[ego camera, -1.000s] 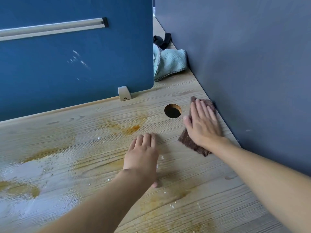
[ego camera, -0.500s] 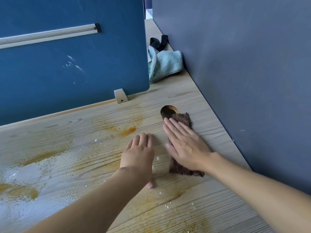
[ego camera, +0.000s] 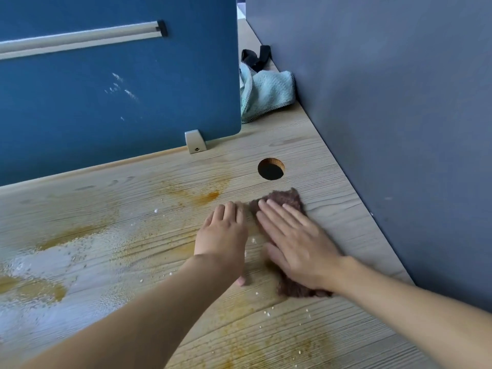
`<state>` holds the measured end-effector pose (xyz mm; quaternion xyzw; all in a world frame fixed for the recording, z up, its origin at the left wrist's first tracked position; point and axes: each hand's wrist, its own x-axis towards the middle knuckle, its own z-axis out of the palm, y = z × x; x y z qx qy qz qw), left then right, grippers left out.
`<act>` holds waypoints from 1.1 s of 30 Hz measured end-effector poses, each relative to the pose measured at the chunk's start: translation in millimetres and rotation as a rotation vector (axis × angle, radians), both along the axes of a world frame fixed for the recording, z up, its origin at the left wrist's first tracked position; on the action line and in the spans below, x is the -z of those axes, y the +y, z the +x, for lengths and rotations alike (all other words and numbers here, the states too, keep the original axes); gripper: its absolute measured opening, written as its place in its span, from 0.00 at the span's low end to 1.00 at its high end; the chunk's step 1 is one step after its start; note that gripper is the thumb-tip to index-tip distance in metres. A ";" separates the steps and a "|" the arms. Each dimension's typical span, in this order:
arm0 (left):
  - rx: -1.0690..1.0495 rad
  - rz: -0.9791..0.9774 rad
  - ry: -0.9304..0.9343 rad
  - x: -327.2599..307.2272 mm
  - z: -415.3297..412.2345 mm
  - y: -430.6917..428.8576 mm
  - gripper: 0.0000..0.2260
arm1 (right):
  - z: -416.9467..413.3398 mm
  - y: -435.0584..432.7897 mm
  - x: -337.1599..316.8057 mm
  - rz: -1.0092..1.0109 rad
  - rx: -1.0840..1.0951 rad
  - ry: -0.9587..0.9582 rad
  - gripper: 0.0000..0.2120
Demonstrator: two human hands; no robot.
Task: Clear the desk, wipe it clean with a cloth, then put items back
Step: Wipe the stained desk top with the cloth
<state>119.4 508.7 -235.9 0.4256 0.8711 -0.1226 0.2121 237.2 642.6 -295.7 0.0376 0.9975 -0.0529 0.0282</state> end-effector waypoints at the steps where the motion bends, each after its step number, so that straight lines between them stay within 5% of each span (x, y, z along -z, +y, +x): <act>1: 0.000 -0.001 0.000 -0.7 -0.3 -0.5 0.64 | 10.9 -5.8 -2.2 -0.006 -0.125 -0.016 0.31; 4: 0.007 -0.005 -0.009 -1.4 -0.1 -1.6 0.65 | 3.4 23.8 -1.6 0.038 -0.186 -0.041 0.29; 8: 0.004 0.006 -0.019 -1.2 0.5 -5.3 0.63 | -28.1 83.1 2.3 0.070 0.285 -0.034 0.34; 11: -0.001 0.026 -0.015 0.0 0.6 -6.0 0.62 | -27.4 63.6 7.6 0.067 0.415 -0.001 0.35; 18: 0.008 0.013 -0.018 -1.2 1.1 -5.1 0.64 | 31.1 -6.4 -5.8 0.041 -0.228 -0.058 0.30; 25: 0.003 0.028 -0.034 -0.2 -0.2 -7.8 0.64 | -6.0 58.8 7.5 0.085 0.472 0.004 0.34; 27: -0.004 0.047 -0.035 1.0 -0.5 -8.0 0.64 | 8.9 23.3 5.9 0.072 0.395 0.029 0.33; 30: 0.000 0.047 -0.027 0.2 -0.2 -6.7 0.62 | 50.0 -31.3 -3.1 0.076 -0.012 -0.032 0.31; 33: 0.010 0.038 -0.017 0.7 -0.2 -6.2 0.63 | 57.0 -11.9 -7.1 0.063 -0.190 -0.090 0.30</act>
